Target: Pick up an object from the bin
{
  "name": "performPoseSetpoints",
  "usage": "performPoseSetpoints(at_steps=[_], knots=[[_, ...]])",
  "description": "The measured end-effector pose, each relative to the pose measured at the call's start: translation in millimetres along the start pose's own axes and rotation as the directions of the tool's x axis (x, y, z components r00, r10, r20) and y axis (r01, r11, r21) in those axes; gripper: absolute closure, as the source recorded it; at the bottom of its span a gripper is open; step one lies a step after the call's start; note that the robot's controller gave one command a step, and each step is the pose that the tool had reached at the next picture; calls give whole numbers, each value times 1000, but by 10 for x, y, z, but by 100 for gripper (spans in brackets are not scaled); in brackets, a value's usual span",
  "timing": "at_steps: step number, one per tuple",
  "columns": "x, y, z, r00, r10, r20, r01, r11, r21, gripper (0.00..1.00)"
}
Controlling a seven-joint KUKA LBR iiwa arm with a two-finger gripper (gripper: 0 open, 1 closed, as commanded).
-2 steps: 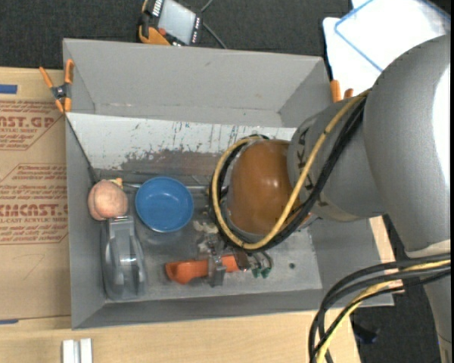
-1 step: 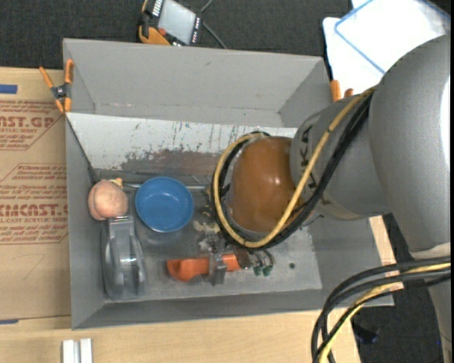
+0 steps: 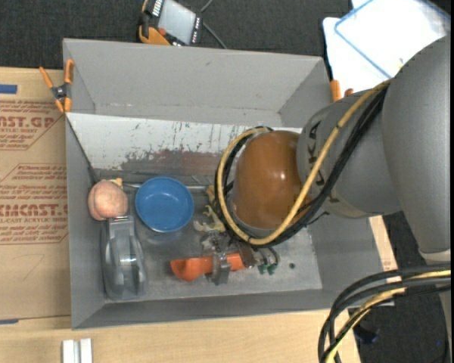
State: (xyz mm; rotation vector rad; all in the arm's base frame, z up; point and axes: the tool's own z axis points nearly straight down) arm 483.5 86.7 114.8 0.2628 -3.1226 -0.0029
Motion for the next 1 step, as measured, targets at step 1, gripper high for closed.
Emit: performPoseSetpoints(at_steps=[1], knots=[[-21,2,-447,1000,0,9,0,1000,0,100]])
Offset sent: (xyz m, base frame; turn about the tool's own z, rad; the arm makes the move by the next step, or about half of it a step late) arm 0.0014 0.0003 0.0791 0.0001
